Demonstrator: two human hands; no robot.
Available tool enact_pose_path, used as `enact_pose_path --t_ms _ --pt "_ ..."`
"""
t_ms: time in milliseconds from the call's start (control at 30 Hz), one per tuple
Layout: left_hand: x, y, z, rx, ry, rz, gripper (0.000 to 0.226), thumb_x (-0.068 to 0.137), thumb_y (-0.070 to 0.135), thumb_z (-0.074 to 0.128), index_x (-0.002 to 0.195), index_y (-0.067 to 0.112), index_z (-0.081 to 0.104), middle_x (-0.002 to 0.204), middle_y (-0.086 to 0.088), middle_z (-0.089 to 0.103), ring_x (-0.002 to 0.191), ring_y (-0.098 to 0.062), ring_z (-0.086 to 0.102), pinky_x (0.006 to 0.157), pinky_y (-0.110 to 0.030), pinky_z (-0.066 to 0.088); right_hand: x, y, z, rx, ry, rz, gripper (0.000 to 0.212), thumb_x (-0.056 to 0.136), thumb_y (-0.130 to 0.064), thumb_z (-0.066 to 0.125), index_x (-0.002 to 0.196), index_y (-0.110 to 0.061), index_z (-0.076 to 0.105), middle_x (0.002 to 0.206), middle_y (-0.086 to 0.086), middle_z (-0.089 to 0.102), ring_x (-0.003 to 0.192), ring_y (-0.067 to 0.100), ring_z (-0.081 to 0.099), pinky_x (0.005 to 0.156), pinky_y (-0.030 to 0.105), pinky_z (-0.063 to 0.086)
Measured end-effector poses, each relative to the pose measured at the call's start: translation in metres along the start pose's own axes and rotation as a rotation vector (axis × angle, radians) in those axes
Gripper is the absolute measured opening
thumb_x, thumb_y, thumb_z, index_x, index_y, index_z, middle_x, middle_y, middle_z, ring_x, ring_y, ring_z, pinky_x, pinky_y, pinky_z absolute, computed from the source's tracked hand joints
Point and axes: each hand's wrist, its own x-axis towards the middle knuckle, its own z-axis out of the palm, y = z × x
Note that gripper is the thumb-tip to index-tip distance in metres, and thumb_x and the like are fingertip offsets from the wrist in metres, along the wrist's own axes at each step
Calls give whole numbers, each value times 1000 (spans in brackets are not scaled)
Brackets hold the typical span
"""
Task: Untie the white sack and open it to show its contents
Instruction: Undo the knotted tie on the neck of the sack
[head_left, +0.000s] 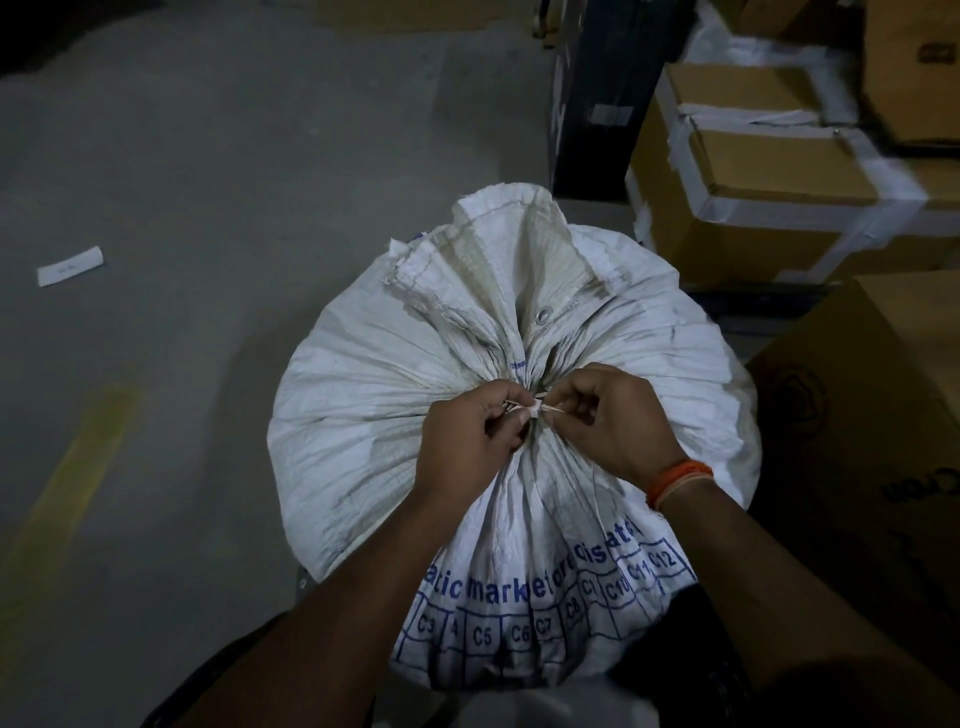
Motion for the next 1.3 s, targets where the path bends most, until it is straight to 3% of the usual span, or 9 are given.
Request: enact_pose_path --t_ms 233,600,833,1300 --pt "1 0 -2 -25 -7 -8 12 95 12 72 99 23 77 77 4 80 68 -7 76 66 -20 59 -1 5 -3 1 26 -22 12 74 -15 86 78 -19 75 75 -8 63 67 1 58 62 6 41" --pt "2 -4 -1 -55 -6 -7 12 95 10 72 99 20 78 81 2 80 68 -9 77 71 -34 65 0 2 1 6 37 18 12 75 -10 85 79 -17 76 74 -14 58 66 -5 55 62 3 41" --pt "1 -12 4 -103 10 -15 14 94 9 73 96 22 78 85 3 81 72 -13 78 75 -46 66 -1 2 7 -18 39 23 10 75 -9 84 79 -14 75 75 -7 61 64 -4 54 61 2 40" --pt "3 -15 3 -49 14 25 14 93 4 71 95 16 78 84 4 80 70 -10 77 72 -41 65 -2 2 13 -3 68 10 13 75 -5 83 77 -13 73 76 -5 61 64 -5 50 62 5 36"
